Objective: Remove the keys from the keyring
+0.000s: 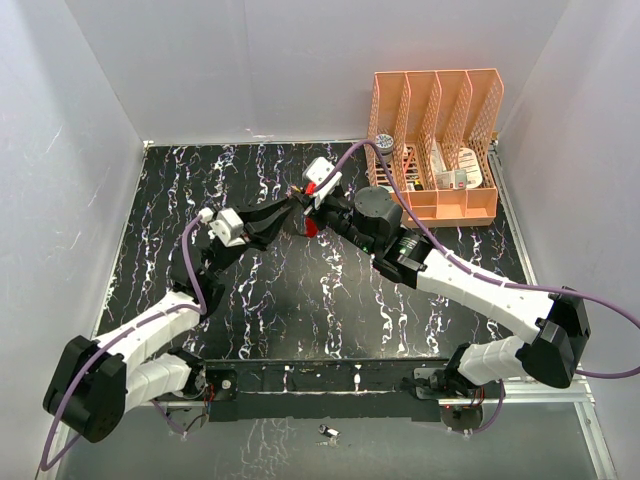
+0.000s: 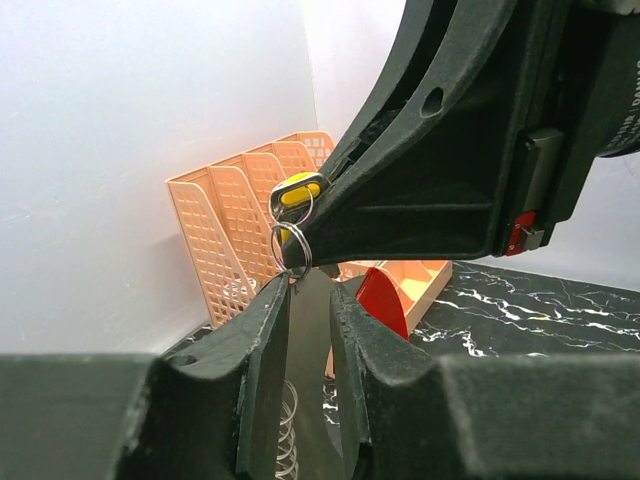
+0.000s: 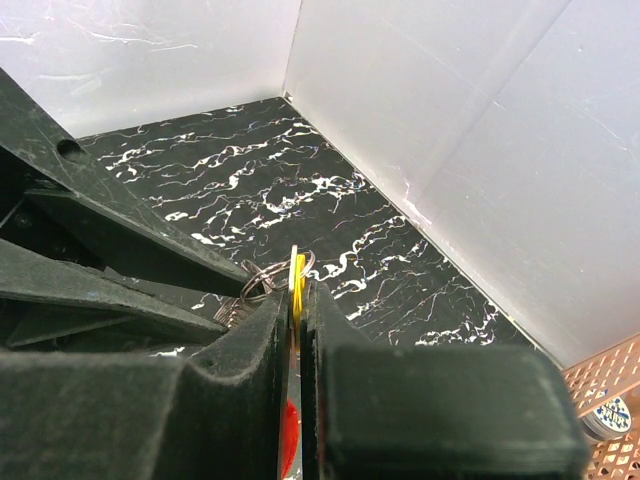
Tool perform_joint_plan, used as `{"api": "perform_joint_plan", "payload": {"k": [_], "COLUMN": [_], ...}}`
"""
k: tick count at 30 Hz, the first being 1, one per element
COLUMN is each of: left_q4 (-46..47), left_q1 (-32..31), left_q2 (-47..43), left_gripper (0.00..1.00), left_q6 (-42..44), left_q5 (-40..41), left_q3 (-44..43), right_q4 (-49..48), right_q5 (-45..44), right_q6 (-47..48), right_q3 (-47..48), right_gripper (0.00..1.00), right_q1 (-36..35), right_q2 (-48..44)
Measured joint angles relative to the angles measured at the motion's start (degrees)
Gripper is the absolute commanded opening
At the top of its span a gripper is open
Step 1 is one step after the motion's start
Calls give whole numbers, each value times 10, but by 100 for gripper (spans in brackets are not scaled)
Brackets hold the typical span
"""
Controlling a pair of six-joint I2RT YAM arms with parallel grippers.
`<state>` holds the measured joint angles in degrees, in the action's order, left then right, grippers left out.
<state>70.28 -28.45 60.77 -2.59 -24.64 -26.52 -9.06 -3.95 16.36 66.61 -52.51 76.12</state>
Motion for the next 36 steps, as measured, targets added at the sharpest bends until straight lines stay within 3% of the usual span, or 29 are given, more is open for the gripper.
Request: {"api": "perform_joint_plan", "payload": {"k": [20, 36], "left_q4": [61, 112], "left_q1": [0, 0], "left_q2": [42, 64], "left_gripper": [19, 0], "left_q6": [-21, -50], "left_q5": [23, 29], "left_q3": [-5, -8], "right_q4": [-2, -3], "right_q5": [0, -5], "right_q6": [0, 0], "right_q3": [0, 0], "right_gripper": [0, 0], "right_q1": [-3, -3], "right_q2": [0, 0]}}
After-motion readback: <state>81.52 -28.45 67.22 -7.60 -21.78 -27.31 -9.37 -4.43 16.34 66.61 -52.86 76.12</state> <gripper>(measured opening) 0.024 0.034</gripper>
